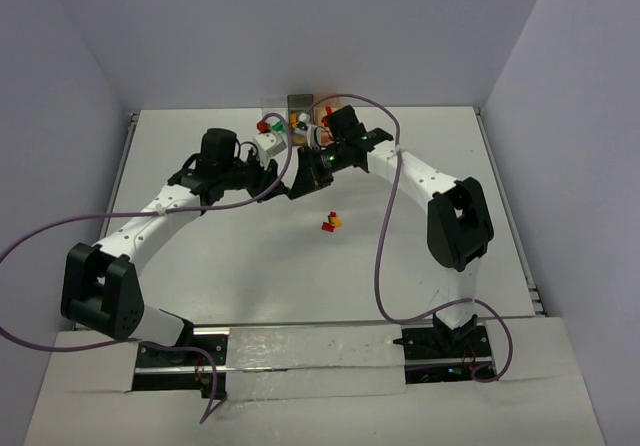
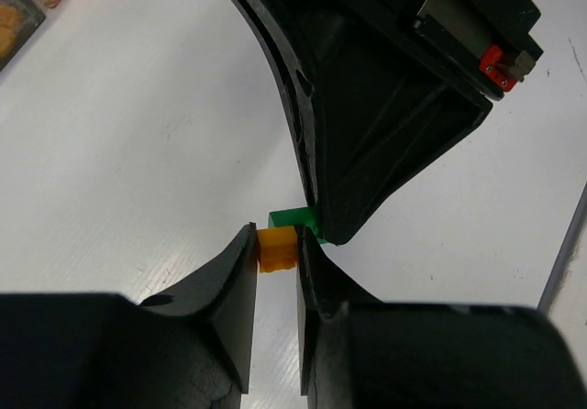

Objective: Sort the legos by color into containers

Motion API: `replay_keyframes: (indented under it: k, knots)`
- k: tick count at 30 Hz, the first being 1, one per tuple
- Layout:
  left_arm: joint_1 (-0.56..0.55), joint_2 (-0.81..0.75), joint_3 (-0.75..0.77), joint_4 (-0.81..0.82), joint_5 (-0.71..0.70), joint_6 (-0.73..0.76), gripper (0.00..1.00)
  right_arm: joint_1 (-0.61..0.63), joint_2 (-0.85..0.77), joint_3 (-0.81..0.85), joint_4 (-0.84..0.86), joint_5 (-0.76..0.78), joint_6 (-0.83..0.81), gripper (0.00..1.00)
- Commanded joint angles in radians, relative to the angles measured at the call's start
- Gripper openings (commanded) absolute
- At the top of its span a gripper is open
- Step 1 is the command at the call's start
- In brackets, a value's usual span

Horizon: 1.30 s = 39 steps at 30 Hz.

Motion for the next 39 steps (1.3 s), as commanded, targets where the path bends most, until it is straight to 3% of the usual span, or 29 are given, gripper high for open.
replay_keyframes:
  k: [1,15,32,39]
  knots:
    - [0.004,0.021,0.063,-0.009,-0.079,0.005,0.00,-0.038,0.008,-0.015,0.036,-0.031,0.037,0.00]
    - [0.046,0.123,0.263,-0.006,-0.176,-0.002,0.00,-0.162,-0.011,-0.107,0.048,0.103,0.054,0.00]
    - [0.064,0.704,0.836,0.246,-0.242,-0.186,0.00,-0.222,-0.113,-0.142,0.040,0.291,0.011,0.00]
    - [0.065,0.901,0.994,0.301,-0.258,-0.231,0.03,-0.225,-0.152,-0.134,0.044,0.272,-0.024,0.00]
